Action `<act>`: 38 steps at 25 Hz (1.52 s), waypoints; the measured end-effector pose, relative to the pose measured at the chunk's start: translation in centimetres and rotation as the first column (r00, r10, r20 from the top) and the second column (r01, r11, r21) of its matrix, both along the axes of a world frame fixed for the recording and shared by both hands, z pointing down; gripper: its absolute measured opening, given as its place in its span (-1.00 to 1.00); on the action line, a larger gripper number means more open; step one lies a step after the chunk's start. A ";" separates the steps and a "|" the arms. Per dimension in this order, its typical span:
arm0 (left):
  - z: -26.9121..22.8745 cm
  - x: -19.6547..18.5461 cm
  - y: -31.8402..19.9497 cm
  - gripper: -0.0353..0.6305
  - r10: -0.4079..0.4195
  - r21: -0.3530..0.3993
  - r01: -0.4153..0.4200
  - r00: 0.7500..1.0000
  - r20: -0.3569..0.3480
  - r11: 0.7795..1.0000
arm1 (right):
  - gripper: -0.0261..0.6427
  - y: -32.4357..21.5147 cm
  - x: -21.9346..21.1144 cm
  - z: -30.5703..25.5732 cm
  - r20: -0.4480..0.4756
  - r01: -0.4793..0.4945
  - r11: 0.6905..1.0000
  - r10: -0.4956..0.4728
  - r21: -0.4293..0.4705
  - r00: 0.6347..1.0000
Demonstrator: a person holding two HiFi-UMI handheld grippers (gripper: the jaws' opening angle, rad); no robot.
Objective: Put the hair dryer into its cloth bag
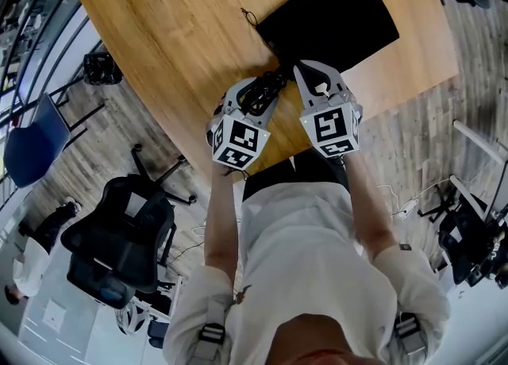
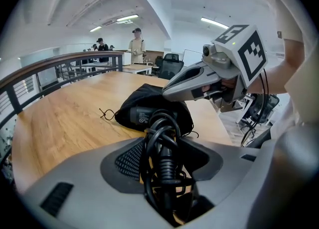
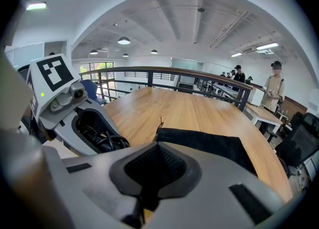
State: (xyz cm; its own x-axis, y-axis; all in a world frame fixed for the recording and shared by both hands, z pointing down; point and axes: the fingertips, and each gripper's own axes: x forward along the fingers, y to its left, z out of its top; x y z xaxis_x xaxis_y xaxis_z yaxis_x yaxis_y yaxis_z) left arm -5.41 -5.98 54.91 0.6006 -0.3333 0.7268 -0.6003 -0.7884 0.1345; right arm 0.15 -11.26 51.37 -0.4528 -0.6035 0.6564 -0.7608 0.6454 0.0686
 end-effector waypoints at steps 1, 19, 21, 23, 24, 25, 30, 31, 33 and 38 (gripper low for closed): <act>0.1 0.1 -0.1 -0.20 0.000 0.001 0.000 1.000 -0.001 1.000 | -0.86 0.0 0.0 0.0 0.001 0.003 1.000 -0.003 -0.001 1.000; 1.0 2.8 -2.5 -0.19 0.026 0.026 -0.025 1.000 -0.009 0.999 | -0.86 0.3 -0.2 -0.4 0.012 0.032 0.999 -0.032 0.000 0.999; 1.3 3.1 -2.7 -0.19 0.028 0.030 -0.028 1.000 -0.010 0.999 | -0.86 0.3 -0.1 -0.4 0.015 0.033 0.999 -0.033 -0.002 0.999; 1.5 3.4 -2.9 -0.19 0.032 0.033 -0.032 0.999 -0.009 0.999 | -0.86 0.4 -0.1 -0.3 0.016 0.035 0.999 -0.035 -0.005 0.999; 1.6 3.5 -3.0 -0.19 0.036 0.036 -0.035 0.999 -0.008 0.999 | -0.86 0.4 -0.1 -0.3 0.017 0.036 0.999 -0.036 -0.005 0.999; 1.7 3.7 -3.1 -0.19 0.038 0.038 -0.038 0.999 -0.008 0.999 | -0.86 0.5 -0.1 -0.3 0.018 0.036 0.999 -0.036 -0.006 0.999; 2.2 4.3 -3.5 -0.19 0.045 0.046 -0.045 0.999 -0.006 0.998 | -0.86 0.7 0.0 -0.2 0.019 0.036 0.999 -0.036 -0.010 0.999; 2.2 4.5 -3.6 -0.18 0.046 0.047 -0.046 0.999 -0.006 0.998 | -0.86 0.7 0.0 -0.2 0.022 0.037 0.999 -0.037 -0.010 0.999; 2.3 4.7 -3.8 -0.18 0.047 0.050 -0.047 0.999 -0.006 0.998 | -0.86 0.7 -0.1 -0.2 0.029 0.039 0.999 -0.039 -0.010 0.999; 3.0 5.4 -4.2 -0.18 0.062 0.062 -0.062 0.998 0.010 0.996 | -0.86 0.9 0.0 -0.1 0.028 0.043 0.999 -0.042 -0.020 0.999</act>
State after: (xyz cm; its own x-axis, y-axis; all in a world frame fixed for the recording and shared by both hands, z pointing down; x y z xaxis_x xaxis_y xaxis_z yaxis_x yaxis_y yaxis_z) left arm -0.04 -10.19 57.89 0.6155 -0.3406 0.7108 -0.5507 -0.8310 0.0788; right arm 0.11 -10.32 51.29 -0.4956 -0.5695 0.6558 -0.7339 0.6784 0.0345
